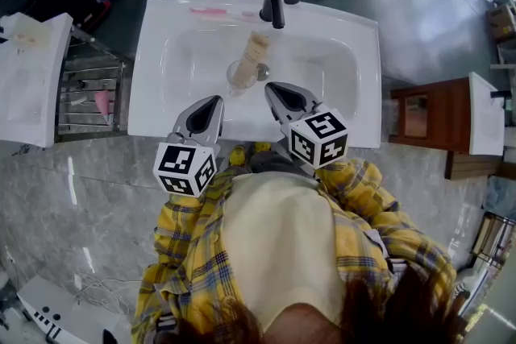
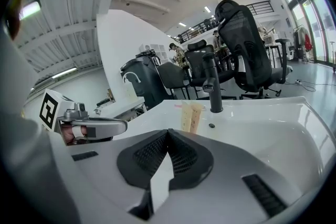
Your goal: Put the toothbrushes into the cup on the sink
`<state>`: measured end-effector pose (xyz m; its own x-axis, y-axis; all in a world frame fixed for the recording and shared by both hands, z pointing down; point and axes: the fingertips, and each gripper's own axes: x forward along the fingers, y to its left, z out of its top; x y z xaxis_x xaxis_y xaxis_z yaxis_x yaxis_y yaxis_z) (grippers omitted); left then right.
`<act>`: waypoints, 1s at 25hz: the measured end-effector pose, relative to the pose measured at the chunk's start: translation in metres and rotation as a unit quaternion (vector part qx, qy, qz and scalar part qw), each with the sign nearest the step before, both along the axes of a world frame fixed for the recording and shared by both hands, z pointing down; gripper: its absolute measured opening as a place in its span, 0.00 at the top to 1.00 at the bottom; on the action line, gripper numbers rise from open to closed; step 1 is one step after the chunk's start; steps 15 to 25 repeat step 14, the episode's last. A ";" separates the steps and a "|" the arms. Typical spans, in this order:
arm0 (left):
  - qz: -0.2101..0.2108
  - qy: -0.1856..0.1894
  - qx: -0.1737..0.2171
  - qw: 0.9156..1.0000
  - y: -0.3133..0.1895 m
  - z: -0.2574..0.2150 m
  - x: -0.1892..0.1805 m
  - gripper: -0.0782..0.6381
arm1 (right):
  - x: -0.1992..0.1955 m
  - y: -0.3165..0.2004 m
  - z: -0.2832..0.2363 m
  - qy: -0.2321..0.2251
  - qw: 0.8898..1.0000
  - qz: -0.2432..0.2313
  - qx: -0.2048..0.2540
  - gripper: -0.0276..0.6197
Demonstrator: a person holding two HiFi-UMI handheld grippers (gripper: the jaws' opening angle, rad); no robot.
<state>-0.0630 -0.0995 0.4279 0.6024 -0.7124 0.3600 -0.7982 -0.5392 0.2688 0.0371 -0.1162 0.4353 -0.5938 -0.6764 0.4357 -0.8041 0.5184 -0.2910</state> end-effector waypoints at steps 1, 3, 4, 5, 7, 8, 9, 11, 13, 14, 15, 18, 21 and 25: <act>0.001 0.000 0.000 1.000 0.000 0.000 0.001 0.88 | 0.000 0.000 0.000 0.000 1.000 0.000 0.000 0.94; 0.003 0.000 -0.001 1.000 0.001 0.000 0.002 0.88 | 0.002 -0.001 -0.001 -0.001 1.000 0.000 -0.002 0.94; 0.003 0.000 -0.002 1.000 0.002 0.000 0.002 0.88 | 0.002 -0.002 -0.001 -0.001 1.000 -0.001 -0.003 0.94; 0.004 -0.001 -0.003 1.000 0.003 0.000 0.001 0.88 | 0.002 -0.002 -0.001 -0.001 1.000 -0.001 -0.004 0.94; 0.003 -0.002 -0.005 1.000 0.004 0.001 0.000 0.88 | 0.002 -0.002 -0.001 -0.001 1.000 -0.004 -0.005 0.94; 0.002 -0.002 -0.006 1.000 0.004 0.001 0.000 0.88 | 0.002 -0.002 -0.002 0.000 1.000 -0.005 -0.006 0.94; 0.002 -0.002 -0.007 1.000 0.005 0.001 -0.001 0.88 | 0.002 -0.002 -0.001 0.000 1.000 -0.006 -0.007 0.94; 0.002 -0.001 -0.008 1.000 0.006 0.002 -0.001 0.88 | 0.002 -0.001 0.000 0.001 1.000 -0.008 -0.008 0.94; 0.003 -0.001 -0.007 1.000 0.007 0.002 0.000 0.88 | 0.001 -0.001 0.002 0.002 1.000 -0.010 -0.011 0.94; 0.003 0.000 -0.007 1.000 0.007 0.002 0.000 0.88 | 0.001 0.000 0.003 0.003 1.000 -0.011 -0.012 0.94; 0.003 0.000 -0.007 1.000 0.007 0.002 0.000 0.88 | 0.001 0.000 0.003 0.003 1.000 -0.011 -0.012 0.94; 0.003 0.000 -0.007 1.000 0.007 0.002 0.000 0.88 | 0.001 0.000 0.003 0.003 1.000 -0.011 -0.012 0.94; 0.003 0.000 -0.007 1.000 0.007 0.002 0.000 0.88 | 0.001 0.000 0.003 0.003 1.000 -0.011 -0.012 0.94; 0.003 0.000 -0.007 1.000 0.007 0.002 0.000 0.88 | 0.001 0.000 0.003 0.003 1.000 -0.011 -0.012 0.94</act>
